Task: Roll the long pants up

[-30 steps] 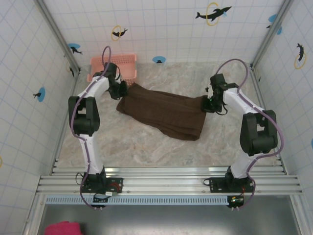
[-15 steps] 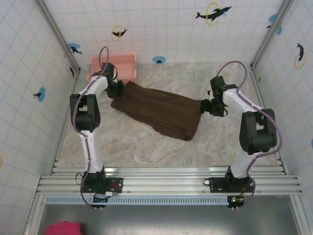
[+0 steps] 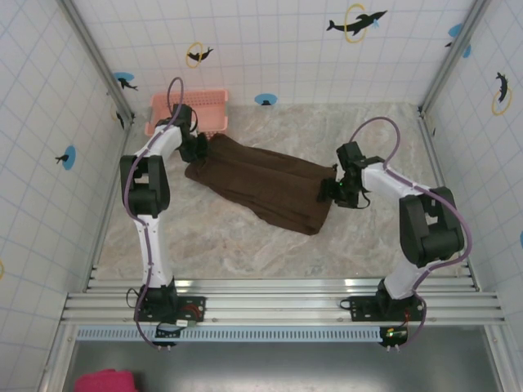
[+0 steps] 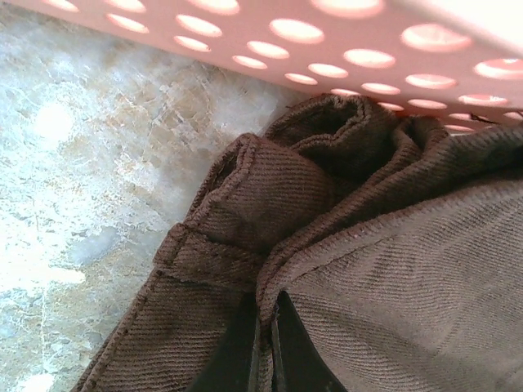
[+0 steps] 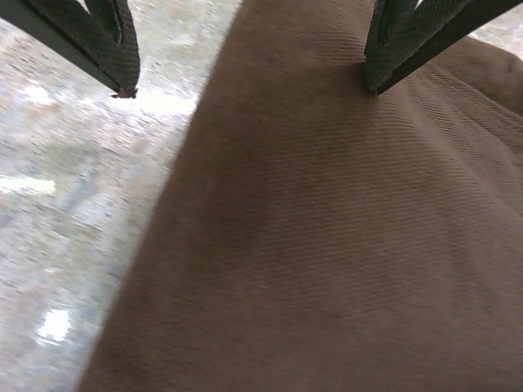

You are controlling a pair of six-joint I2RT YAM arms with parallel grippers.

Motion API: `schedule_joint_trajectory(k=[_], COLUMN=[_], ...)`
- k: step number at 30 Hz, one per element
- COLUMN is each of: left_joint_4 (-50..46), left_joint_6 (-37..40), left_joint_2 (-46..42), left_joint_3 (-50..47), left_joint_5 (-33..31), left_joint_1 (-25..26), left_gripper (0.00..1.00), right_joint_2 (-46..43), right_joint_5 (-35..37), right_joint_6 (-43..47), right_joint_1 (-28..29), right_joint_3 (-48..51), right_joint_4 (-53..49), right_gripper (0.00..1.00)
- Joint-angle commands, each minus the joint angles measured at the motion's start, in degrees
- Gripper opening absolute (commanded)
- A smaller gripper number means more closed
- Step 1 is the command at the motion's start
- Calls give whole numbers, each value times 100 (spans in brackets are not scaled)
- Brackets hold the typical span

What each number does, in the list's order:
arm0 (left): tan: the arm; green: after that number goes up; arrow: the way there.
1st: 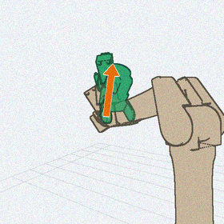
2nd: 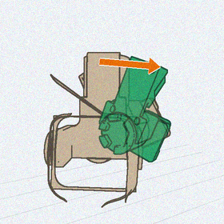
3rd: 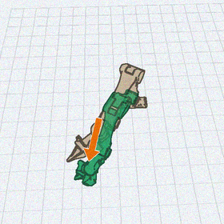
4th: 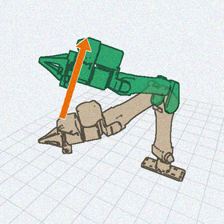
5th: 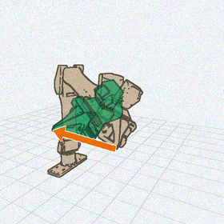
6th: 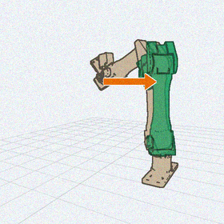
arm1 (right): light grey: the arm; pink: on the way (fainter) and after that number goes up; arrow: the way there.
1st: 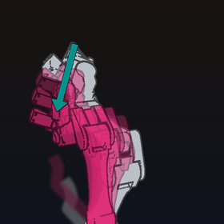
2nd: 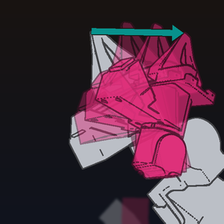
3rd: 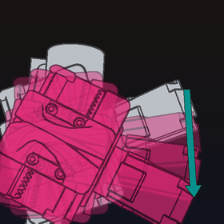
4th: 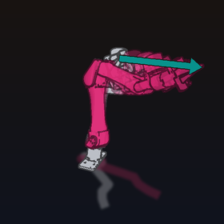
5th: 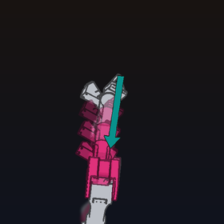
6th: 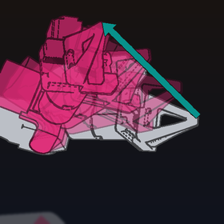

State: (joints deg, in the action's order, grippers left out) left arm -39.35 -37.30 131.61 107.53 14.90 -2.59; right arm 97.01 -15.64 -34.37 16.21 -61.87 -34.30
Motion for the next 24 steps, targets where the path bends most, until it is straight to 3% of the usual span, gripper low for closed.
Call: schedule_joint_trajectory(k=[1,3,6,8,11,13,14,17,19,24], left_joint_4=[25,2,-52,-79,-198,-301,-346,-332,-279,255], left_joint_6=[135,144,170,207,273,285,285,263,249,-248], left_joint_2=[137,128,103,78,75,22,-33,-321,-609,-1553], left_joint_3=[232,238,262,290,401,453,434,229,16,-1009], left_joint_5=[-152,-170,-215,-276,-426,-575,-635,-673,-641,-374], left_joint_1=[-22,-23,-17,-24,-42,-82,-107,-191,-197,-147], left_gripper=[0,0,10,21,47,67,75,87,89,89], right_joint_2=[42,121,274,418,593,575,502,178,-60,-433], right_joint_5=[-103,-106,-93,-82,-71,-21,68,187,184,200], right_joint_6=[-308,-354,-393,-395,-313,-138,-21,257,413,675], right_joint_1=[53,50,54,52,112,206,254,253,191,-130], right_joint_3=[158,238,309,300,160,18,-61,-252,-441,-1109], right_joint_4=[459,586,771,854,761,498,317,-139,-391,-890], right_gripper=[71,66,53,41,39,46,59,86,98,99])
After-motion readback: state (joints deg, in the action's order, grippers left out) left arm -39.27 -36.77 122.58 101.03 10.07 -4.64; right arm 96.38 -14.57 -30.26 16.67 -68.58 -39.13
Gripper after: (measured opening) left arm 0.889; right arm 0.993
